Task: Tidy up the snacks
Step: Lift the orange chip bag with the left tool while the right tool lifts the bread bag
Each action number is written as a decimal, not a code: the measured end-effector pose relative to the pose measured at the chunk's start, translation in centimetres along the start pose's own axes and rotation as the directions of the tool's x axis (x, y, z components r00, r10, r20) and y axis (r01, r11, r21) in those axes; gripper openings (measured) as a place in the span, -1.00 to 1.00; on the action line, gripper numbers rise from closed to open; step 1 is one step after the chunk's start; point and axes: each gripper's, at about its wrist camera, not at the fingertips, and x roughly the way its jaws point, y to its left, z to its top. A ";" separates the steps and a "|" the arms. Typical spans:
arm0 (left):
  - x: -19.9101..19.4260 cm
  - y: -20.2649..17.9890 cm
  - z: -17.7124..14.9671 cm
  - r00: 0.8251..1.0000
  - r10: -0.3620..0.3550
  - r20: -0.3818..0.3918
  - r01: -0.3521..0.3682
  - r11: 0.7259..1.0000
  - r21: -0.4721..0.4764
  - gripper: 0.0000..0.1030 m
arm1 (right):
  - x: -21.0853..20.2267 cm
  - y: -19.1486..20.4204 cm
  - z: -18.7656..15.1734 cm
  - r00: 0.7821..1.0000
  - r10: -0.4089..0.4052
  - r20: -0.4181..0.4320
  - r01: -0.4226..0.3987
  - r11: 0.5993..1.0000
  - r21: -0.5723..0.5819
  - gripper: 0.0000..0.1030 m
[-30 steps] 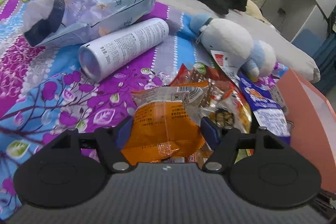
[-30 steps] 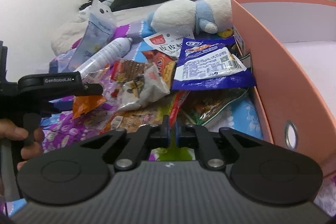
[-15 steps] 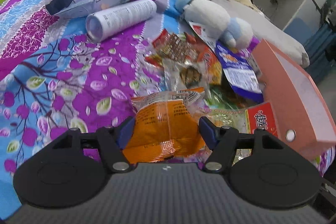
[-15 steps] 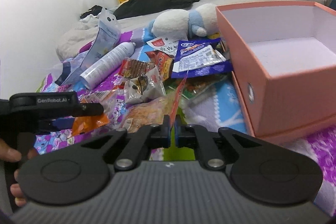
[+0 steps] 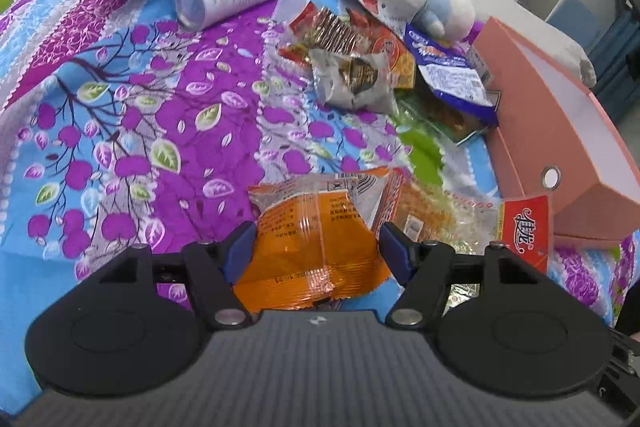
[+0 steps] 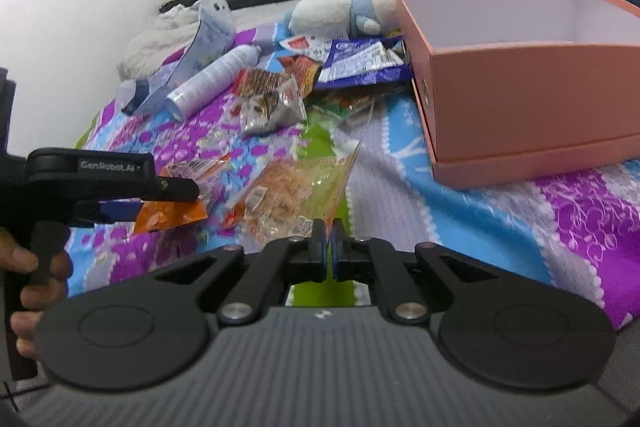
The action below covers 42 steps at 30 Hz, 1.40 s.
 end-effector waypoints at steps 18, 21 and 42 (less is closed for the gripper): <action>-0.8 0.2 0.4 0.999 0.040 0.000 -0.040 0.999 -0.017 0.79 | -0.4 -0.8 1.4 0.997 0.040 0.064 -0.026 0.979 -0.200 0.71; -0.7 0.5 0.4 0.999 0.033 -0.006 -0.033 0.998 -0.045 0.79 | 0.9 0.5 1.8 0.996 0.081 0.032 -0.066 0.945 -0.319 0.71; 0.5 0.8 0.7 0.999 0.034 -0.015 -0.035 0.999 -0.035 0.77 | 9.8 3.5 4.4 0.949 0.177 -0.260 -0.295 0.790 -0.538 0.71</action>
